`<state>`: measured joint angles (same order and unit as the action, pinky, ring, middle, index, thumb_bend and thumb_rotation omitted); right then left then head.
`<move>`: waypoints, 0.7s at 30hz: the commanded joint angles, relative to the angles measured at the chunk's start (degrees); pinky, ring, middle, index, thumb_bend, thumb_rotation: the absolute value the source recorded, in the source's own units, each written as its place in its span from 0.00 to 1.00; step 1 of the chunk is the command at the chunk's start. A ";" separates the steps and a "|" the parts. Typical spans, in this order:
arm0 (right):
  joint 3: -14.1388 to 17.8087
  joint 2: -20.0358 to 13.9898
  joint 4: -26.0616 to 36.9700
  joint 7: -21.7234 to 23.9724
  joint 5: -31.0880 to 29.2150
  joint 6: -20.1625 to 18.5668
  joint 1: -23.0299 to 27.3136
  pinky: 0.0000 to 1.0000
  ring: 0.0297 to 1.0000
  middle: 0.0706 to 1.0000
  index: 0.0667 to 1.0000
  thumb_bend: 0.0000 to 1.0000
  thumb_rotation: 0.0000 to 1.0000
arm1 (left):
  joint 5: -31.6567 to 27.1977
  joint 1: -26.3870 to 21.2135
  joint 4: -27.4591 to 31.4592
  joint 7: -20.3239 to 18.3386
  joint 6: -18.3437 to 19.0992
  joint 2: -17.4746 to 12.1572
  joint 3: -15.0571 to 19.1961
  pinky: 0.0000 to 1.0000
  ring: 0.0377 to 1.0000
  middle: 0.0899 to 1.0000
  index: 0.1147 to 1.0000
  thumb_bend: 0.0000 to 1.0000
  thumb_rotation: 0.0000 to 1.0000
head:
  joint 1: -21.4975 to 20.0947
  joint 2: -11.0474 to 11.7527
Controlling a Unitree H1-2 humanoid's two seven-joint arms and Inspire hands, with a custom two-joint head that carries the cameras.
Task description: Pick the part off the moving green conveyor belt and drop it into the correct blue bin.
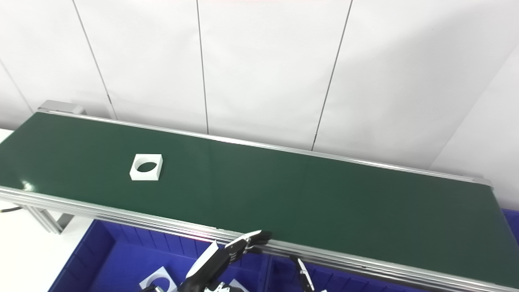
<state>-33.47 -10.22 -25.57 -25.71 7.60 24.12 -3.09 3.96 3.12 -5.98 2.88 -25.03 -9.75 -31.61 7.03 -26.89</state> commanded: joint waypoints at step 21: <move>0.73 1.03 1.24 0.58 0.49 2.80 1.25 0.94 0.96 0.96 0.93 0.90 1.00 | 9.71 -12.95 9.50 -9.05 -1.74 1.92 9.71 0.81 0.85 0.85 0.82 0.95 0.61 | -0.21 0.44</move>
<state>-32.67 -9.87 -25.56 -24.70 7.66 24.12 -3.03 12.54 -7.16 1.94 -5.85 -25.06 -7.70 -22.67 7.03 -26.46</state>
